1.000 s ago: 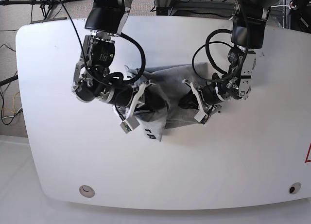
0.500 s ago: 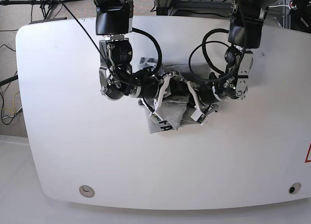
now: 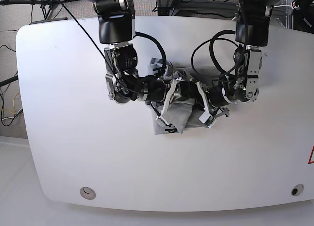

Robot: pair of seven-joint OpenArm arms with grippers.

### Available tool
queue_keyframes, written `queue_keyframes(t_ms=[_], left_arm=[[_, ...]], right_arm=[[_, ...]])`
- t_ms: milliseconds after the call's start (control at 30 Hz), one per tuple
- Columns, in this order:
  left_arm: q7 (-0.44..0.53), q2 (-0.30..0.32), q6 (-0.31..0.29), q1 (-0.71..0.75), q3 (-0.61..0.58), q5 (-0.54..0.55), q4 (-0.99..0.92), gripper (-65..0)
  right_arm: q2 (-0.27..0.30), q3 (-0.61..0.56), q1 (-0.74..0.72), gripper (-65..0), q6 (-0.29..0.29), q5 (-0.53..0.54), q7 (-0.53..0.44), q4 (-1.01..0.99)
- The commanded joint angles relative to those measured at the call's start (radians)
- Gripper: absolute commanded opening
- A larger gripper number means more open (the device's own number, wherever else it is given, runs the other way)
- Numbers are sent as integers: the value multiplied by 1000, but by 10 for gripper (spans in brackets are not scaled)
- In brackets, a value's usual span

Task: Fold the T-shirt properly
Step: 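Fold the shirt sides inward with both grippers toward each other, then press and tuck the bundled shirt with both grippers together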

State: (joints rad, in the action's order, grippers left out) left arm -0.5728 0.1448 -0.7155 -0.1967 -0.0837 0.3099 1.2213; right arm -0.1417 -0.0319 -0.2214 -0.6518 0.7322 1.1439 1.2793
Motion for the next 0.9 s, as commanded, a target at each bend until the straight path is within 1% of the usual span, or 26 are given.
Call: queue_keyframes(t_ms=[0,33,100,167,333,500,700,833,867], left_arm=[[37,-1,17,-48,49,58,41,-650],[30,-3,17,-50,71,59,41,-650],[24,-4,17,-53,97,59,41,-650],[21,-7,17,-65,112,59,41,-650],[18,-12,17,-86,117,59,48,-650],[18,-12,17,-88,149,58,82,-650],[-20,-11,17,-93,227,54,137,-650],[-29,-7,17,-102,273,53,173,-650],[-31,2,17,-106,281,53,180,-650]], right_arm=[[-14,-9,-14,-229,-18,7,35,10],[-12,-9,-14,-186,-18,7,35,10],[-11,-9,-14,-139,-18,7,35,10],[-9,-9,-14,-112,-18,7,35,10],[-9,-9,-14,-110,-18,7,35,12],[-9,-9,-14,-110,-18,7,35,12],[-9,-13,-14,-110,-18,8,35,44],[-9,-44,-14,-110,-18,13,37,67],[-9,-53,-14,-110,-18,14,37,70]])
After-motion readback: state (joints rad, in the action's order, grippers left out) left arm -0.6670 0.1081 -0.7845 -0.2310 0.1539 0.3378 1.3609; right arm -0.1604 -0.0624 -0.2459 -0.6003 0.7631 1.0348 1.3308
